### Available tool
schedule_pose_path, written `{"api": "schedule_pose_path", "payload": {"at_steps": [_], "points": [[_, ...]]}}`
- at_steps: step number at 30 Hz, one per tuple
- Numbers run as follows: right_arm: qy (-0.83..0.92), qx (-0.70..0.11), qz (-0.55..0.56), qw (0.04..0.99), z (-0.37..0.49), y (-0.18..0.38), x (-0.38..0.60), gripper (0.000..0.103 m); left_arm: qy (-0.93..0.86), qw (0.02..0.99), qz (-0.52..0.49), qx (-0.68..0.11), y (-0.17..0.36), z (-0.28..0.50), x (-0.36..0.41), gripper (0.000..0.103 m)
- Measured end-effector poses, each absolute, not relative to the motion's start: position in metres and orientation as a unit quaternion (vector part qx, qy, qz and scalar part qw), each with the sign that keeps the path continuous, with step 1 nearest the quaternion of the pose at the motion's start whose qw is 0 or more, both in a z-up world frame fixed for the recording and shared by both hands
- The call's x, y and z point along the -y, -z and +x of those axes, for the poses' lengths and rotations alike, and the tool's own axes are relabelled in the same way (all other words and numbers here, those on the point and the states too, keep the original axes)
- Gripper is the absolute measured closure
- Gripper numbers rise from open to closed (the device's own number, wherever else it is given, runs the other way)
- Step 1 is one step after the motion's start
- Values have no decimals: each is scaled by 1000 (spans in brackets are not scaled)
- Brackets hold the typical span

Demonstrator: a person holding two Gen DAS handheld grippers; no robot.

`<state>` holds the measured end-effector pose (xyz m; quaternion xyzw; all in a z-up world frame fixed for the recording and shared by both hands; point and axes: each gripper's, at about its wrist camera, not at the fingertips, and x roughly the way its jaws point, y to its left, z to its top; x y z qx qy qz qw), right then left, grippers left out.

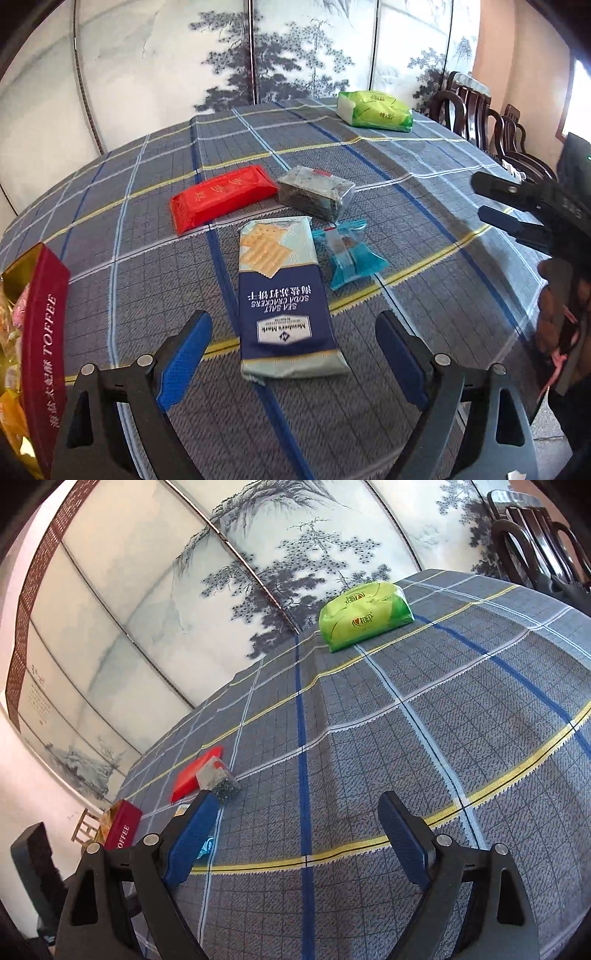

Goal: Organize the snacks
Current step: 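Grasp the blue soda-cracker pack with the left gripper, then carry the soda-cracker pack over the gold tin and lower it inside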

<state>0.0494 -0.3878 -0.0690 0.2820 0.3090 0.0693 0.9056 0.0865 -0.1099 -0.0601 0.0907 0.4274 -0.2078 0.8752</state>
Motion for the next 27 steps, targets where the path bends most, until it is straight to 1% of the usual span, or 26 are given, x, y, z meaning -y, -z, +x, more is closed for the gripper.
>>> {"api": "schedule_pose_path", "payload": {"at_steps": [2, 5, 6, 7, 12, 15, 21, 27], "points": [[-75, -304, 296, 902, 47, 71, 393, 14, 213, 872, 78, -435, 64, 98, 114, 18], [-78, -296, 309, 901, 44, 72, 397, 12, 198, 868, 89, -446, 71, 109, 120, 39], [-80, -294, 310, 901, 44, 72, 398, 11, 199, 870, 92, -441, 71, 111, 121, 52], [-81, -293, 309, 901, 44, 72, 397, 11, 202, 871, 93, -439, 69, 111, 122, 58], [-81, -293, 295, 906, 45, 70, 392, 11, 209, 866, 106, -442, 67, 108, 128, 58], [-81, -294, 294, 906, 47, 69, 391, 10, 194, 875, 112, -429, 59, 99, 124, 58], [-72, -297, 296, 905, 48, 71, 391, 10, 179, 894, 95, -400, 24, 88, 103, 58], [-60, -306, 293, 904, 52, 73, 392, 10, 156, 909, 71, -379, -6, 83, 66, 58]]}}
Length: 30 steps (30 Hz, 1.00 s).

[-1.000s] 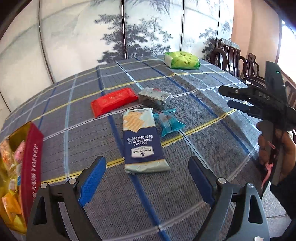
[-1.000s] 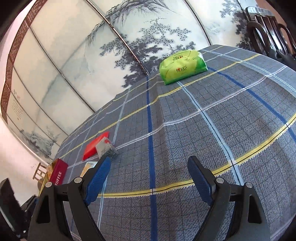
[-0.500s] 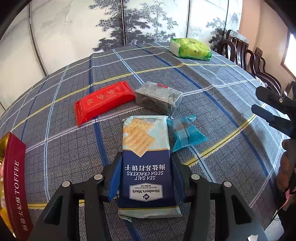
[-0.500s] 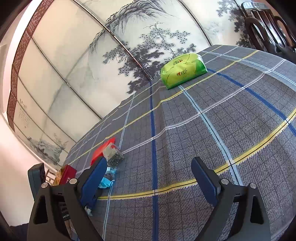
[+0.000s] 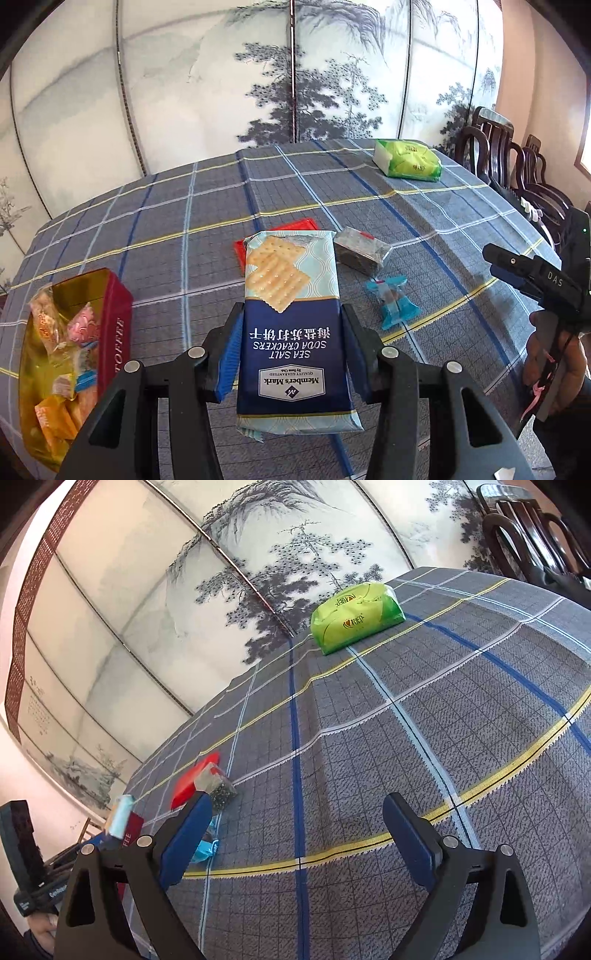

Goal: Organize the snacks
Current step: 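Carry the soda-cracker pack over the gold tin and lower it inside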

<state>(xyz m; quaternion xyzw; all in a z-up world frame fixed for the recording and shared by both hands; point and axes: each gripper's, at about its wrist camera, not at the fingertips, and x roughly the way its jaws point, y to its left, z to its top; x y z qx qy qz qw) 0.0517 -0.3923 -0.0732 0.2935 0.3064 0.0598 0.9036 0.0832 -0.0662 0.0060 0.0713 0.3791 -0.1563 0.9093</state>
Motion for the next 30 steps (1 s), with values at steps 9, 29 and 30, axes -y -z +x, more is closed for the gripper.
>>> {"api": "schedule_pose_path", "payload": {"at_steps": [9, 29, 30], "points": [[-32, -323, 289, 900, 55, 77, 395, 9, 100, 921, 46, -372, -17, 82, -3, 58], [-21, -335, 278, 900, 59, 77, 393, 8, 0, 922, 11, -386, -9, 80, -119, 58], [-21, -335, 278, 900, 59, 77, 393, 8, -2, 922, 10, -386, -8, 80, -121, 58]]}}
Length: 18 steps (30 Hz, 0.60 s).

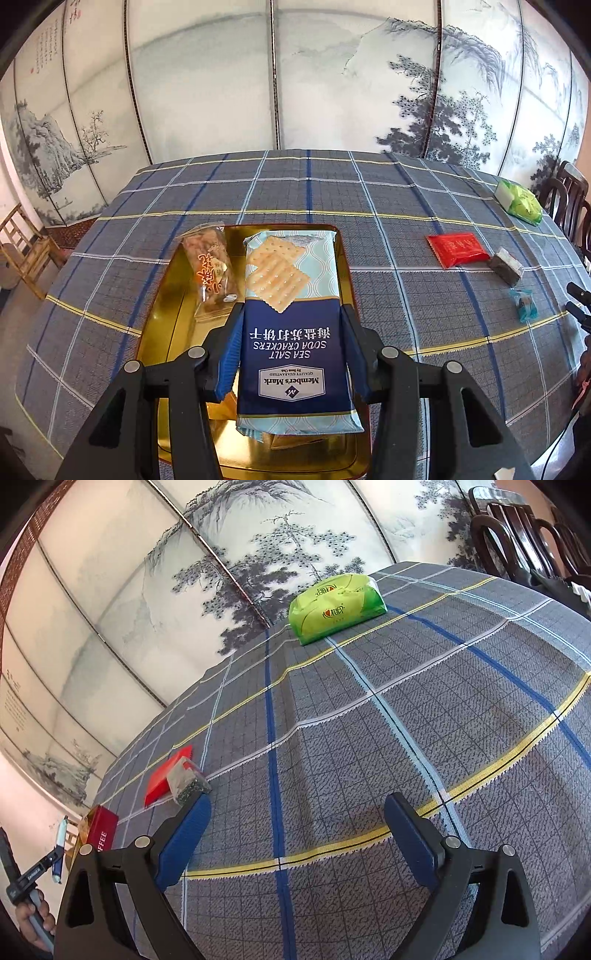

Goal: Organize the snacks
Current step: 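Carry the soda-cracker pack over the gold tin and lower it inside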

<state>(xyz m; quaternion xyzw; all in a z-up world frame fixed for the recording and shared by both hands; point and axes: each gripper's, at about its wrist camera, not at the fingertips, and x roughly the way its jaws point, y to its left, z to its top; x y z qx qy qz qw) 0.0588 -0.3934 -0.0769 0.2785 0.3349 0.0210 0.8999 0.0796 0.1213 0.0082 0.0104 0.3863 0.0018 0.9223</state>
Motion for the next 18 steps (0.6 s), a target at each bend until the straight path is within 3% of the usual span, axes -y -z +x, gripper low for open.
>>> {"api": "schedule_pose_path", "payload": {"at_steps": [18], "points": [[-21, -335, 278, 900, 59, 77, 392, 6, -44, 912, 28, -407, 8, 88, -136, 58]]}}
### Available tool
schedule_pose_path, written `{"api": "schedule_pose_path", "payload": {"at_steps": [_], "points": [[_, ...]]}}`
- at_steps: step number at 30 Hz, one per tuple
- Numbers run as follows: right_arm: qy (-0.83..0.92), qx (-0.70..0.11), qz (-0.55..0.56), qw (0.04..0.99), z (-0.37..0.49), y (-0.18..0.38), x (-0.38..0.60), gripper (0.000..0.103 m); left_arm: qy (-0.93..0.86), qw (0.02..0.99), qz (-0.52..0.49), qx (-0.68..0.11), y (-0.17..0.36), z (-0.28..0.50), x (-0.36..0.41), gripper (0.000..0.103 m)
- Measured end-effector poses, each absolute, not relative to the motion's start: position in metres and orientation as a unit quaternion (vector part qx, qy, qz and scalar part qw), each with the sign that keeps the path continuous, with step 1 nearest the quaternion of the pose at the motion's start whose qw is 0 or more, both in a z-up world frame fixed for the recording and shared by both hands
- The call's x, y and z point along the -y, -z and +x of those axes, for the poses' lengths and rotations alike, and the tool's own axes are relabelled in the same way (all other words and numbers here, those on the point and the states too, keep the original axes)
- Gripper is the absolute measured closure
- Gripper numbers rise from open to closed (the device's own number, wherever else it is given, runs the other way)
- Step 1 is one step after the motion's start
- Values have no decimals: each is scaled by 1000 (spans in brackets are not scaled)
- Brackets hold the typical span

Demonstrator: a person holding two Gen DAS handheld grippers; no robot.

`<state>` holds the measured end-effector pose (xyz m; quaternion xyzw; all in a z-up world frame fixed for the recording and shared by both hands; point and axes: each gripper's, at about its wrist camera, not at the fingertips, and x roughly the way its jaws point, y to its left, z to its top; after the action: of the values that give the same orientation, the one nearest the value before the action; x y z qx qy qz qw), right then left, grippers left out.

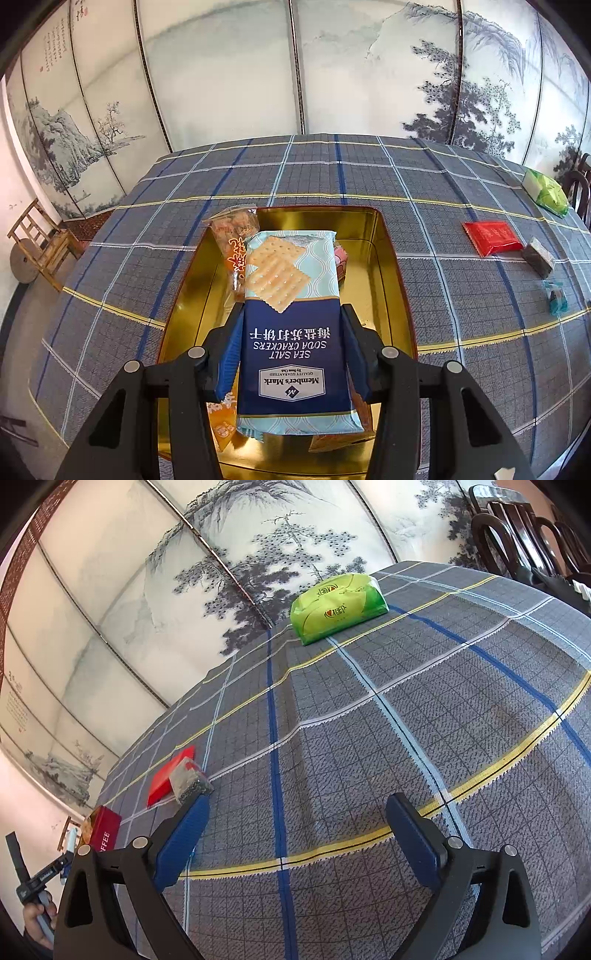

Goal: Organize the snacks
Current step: 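Carry the soda-cracker pack over the gold tin and lower it inside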

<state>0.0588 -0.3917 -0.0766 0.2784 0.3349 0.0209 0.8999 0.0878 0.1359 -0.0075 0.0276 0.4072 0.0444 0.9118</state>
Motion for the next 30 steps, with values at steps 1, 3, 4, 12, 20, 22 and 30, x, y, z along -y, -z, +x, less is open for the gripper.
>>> {"api": "schedule_pose_path", "payload": {"at_steps": [1, 3, 4, 12, 20, 22, 30], "points": [[-21, -335, 278, 900, 59, 77, 392, 6, -45, 911, 27, -408, 8, 88, -136, 58], [-21, -335, 278, 900, 59, 77, 392, 6, -46, 911, 27, -409, 9, 89, -138, 58], [-21, -335, 278, 900, 59, 77, 391, 6, -46, 910, 27, -410, 10, 90, -138, 58], [-21, -335, 278, 900, 59, 77, 391, 6, -52, 906, 28, -419, 19, 90, -146, 58], [-21, -335, 278, 900, 59, 77, 391, 5, -62, 900, 22, -430, 28, 85, -160, 58], [-20, -335, 278, 900, 58, 77, 391, 5, -65, 900, 21, -431, 29, 85, -162, 58], [-20, -335, 278, 900, 58, 77, 391, 5, -66, 903, 24, -424, 19, 93, -165, 58]]}}
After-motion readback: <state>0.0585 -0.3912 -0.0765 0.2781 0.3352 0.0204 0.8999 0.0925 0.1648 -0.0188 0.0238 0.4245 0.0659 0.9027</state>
